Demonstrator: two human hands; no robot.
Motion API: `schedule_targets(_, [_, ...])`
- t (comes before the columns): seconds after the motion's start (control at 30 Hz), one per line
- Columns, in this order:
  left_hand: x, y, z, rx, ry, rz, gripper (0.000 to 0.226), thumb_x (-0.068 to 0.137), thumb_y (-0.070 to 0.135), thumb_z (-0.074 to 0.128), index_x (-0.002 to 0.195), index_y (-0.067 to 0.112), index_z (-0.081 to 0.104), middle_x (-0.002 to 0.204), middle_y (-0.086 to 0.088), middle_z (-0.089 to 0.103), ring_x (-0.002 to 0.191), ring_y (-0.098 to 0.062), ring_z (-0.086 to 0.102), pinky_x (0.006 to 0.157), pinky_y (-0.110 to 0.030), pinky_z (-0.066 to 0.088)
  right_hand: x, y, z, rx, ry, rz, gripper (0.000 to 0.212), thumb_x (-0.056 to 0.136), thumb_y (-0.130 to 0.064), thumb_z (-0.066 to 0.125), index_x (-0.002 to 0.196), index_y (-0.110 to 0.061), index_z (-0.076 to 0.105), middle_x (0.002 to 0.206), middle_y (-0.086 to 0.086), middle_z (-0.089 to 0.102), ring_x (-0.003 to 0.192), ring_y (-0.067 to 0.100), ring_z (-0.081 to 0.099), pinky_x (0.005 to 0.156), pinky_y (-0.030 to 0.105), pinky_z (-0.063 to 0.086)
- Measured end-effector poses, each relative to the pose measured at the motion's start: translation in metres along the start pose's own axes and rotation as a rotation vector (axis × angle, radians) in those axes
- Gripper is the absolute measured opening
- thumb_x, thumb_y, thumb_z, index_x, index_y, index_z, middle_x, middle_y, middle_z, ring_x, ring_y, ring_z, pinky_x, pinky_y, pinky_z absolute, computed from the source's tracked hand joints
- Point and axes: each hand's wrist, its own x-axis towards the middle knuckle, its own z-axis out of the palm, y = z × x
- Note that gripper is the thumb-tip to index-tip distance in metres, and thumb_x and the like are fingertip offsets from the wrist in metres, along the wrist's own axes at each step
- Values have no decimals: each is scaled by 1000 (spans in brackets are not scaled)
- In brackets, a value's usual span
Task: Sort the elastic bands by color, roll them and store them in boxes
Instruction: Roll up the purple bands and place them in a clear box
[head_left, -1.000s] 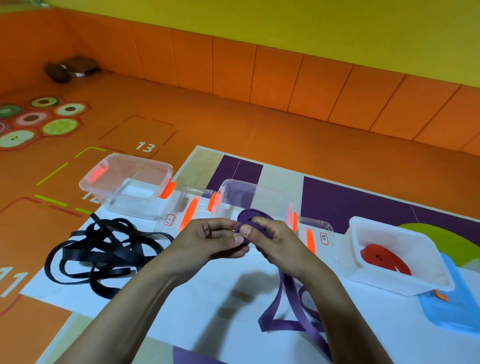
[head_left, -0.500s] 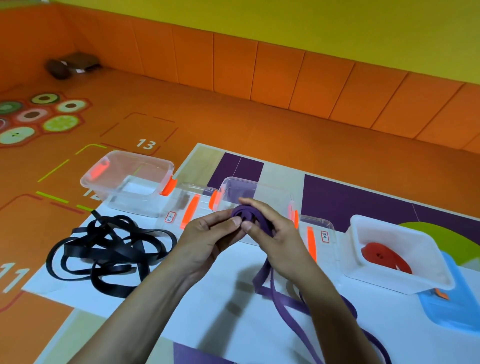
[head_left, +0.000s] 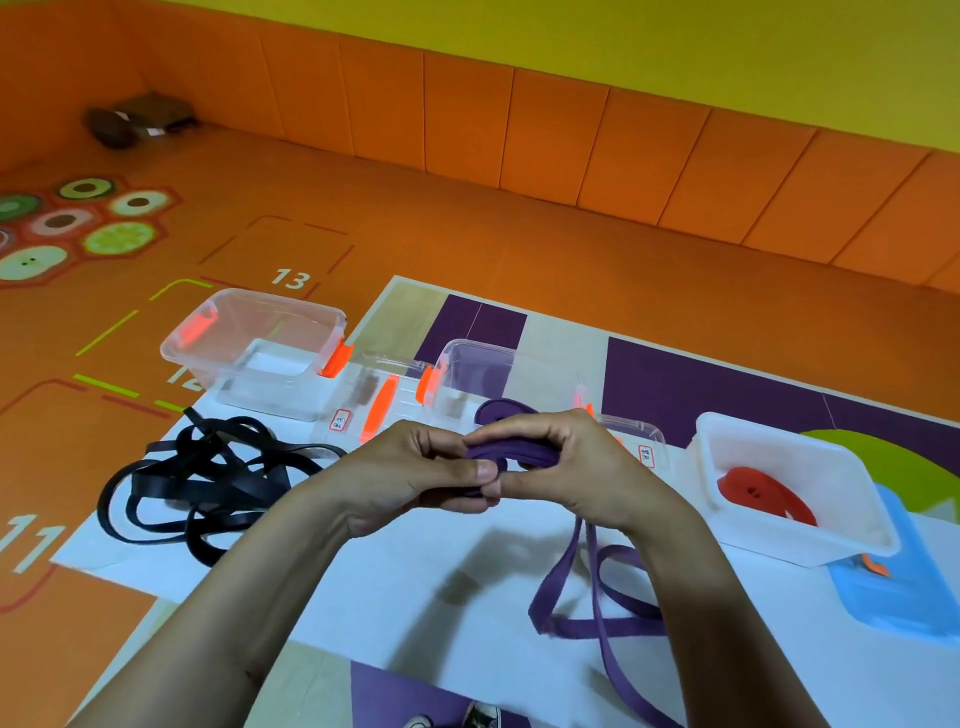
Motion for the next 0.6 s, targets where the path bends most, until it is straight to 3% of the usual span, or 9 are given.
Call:
schedule_targets(0.1, [5,-5,7,-103,155,135,26,76,14,78,98,1,79,89,-14,76,83,-21,73,80,-27,60,-2,3,7,-9,87,-24,41,92,-18,76,129,-33,68,115,-11,72,102,4,67,87,18,52])
schedule_targets(0.2, [10,-9,18,-150,289,261,13,84,6,74,95,5,80,82,-11,76,75,-21,71,78,-28,61,-2,9,16,-33,213,-17,40,95,-24,70,130,-40,61,116,-14,70,106,10,66,86,25,54])
schedule_targets(0.33, [15,-16,29,-147,446,340,17,87,7,76,104,5,79,91,-19,76,82,-27,76,75,-33,63,-1,10,30,-162,271,0,48,88,-32,70,130,-46,51,118,-20,66,109,8,63,91,35,55])
schedule_targets(0.5, [21,-28,43,-141,539,384,12,88,9,75,100,10,80,92,-20,76,84,-26,77,77,-37,64,5,19,54,-353,430,43,37,88,-36,61,122,-41,47,111,-17,64,99,12,61,83,43,55])
schedule_targets(0.6, [22,-29,42,-94,503,329,10,92,12,72,98,6,77,84,-16,75,80,-24,74,74,-36,64,5,24,56,-354,411,30,38,96,-34,56,132,-43,45,122,-13,62,108,13,60,89,43,54])
